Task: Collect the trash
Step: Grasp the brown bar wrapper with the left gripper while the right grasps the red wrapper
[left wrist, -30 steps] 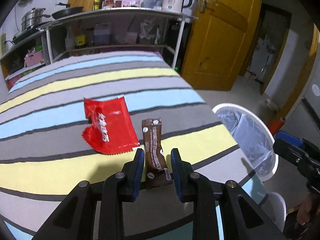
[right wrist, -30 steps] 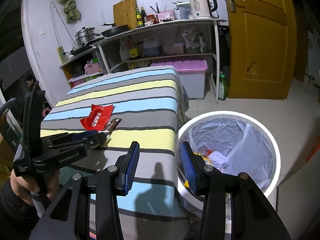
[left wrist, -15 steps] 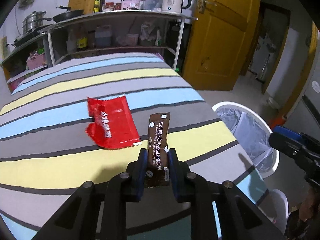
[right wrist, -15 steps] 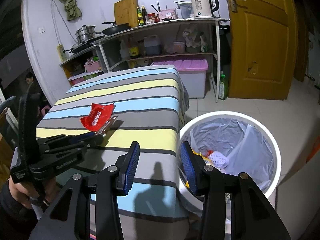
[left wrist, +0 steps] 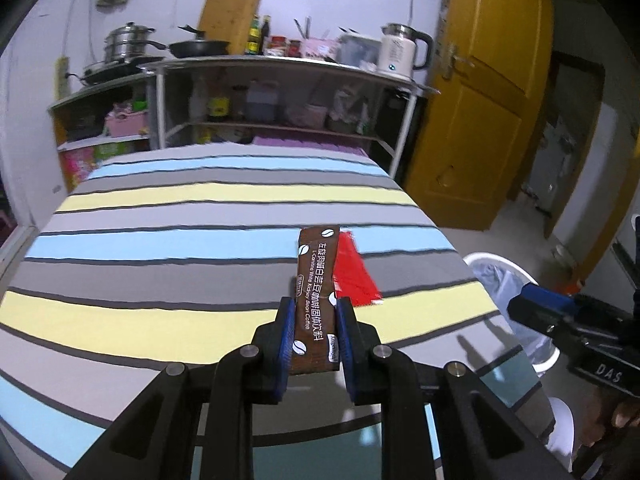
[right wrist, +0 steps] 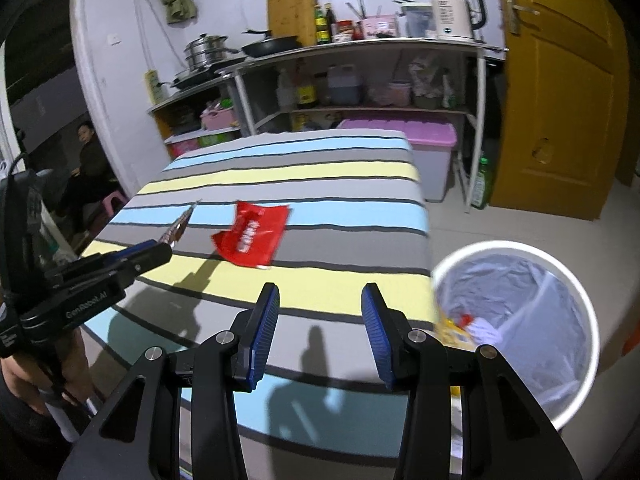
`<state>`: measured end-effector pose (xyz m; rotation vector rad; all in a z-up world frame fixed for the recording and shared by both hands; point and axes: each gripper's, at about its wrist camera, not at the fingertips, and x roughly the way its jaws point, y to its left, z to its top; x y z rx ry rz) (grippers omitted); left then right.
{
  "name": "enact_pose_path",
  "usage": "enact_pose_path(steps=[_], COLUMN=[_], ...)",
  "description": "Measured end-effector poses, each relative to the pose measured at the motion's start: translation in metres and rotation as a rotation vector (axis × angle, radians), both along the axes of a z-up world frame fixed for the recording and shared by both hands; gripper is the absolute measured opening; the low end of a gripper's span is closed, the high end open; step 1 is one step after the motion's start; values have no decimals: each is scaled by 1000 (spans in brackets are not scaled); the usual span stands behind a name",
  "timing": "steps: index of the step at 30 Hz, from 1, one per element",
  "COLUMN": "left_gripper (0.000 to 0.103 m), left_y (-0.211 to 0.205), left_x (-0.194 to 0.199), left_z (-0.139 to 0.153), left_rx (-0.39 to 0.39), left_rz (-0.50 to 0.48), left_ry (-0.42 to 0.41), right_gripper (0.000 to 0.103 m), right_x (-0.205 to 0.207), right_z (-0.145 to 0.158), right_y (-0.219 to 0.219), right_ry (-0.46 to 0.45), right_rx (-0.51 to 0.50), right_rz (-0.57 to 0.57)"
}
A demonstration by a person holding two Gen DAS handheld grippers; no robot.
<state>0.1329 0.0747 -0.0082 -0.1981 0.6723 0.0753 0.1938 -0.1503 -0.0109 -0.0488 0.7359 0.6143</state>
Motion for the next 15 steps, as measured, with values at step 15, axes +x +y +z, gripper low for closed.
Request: enact_pose_path(steps=[15], left_gripper=[21], left_y=[75], left_x=[-25], left_z=[-5], left_rx=[-66], left_rz=[107], left_ry=[-39], right_gripper=[44], right_x=[24], right_z=[-17], right_y=[104], right_ry=[30], right_rx=[-66], right_rz=[129])
